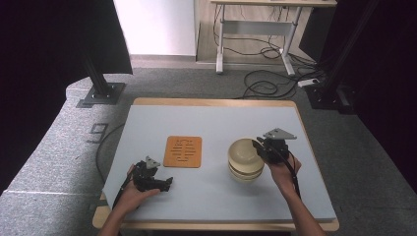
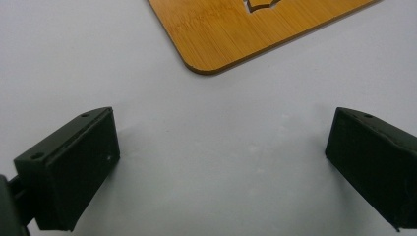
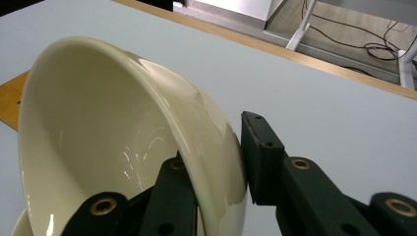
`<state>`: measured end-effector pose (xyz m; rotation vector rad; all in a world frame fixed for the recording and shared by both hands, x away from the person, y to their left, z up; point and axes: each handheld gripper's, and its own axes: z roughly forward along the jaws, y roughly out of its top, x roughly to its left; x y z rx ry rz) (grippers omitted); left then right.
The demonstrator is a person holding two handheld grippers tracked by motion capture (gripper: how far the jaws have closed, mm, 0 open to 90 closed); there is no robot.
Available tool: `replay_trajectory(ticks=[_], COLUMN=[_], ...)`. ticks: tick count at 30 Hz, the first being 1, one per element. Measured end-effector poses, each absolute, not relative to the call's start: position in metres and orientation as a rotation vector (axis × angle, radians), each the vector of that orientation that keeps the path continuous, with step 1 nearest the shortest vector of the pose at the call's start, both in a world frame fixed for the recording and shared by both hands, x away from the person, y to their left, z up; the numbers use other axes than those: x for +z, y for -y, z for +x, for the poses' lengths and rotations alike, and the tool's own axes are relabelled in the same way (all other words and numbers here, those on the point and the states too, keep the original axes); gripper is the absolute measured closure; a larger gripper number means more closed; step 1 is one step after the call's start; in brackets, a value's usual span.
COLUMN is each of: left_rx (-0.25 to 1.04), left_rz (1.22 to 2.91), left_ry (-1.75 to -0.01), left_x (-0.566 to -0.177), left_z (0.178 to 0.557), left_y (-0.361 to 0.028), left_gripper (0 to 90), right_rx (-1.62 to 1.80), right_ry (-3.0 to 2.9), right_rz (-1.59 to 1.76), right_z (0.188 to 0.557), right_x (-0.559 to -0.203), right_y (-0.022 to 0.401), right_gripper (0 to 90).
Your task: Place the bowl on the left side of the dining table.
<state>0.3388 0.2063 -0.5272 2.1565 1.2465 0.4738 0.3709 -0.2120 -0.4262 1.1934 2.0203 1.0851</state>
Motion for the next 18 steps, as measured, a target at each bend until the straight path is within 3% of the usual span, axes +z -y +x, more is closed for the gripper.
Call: replay_trajectory(ticks=[18], left_rx=[0.475], left_rz=[2.157], left_ry=[-1.246], left_x=[-0.5272], left_z=[0.3388], left_y=[-0.2063], left_gripper=[0.0], right_rx=[1.116], right_ry=[-2.052], right_rz=[1.220], right_z=[0.3744], right_x=[-0.4301], right_y=[0.2164], right_gripper=[79.6])
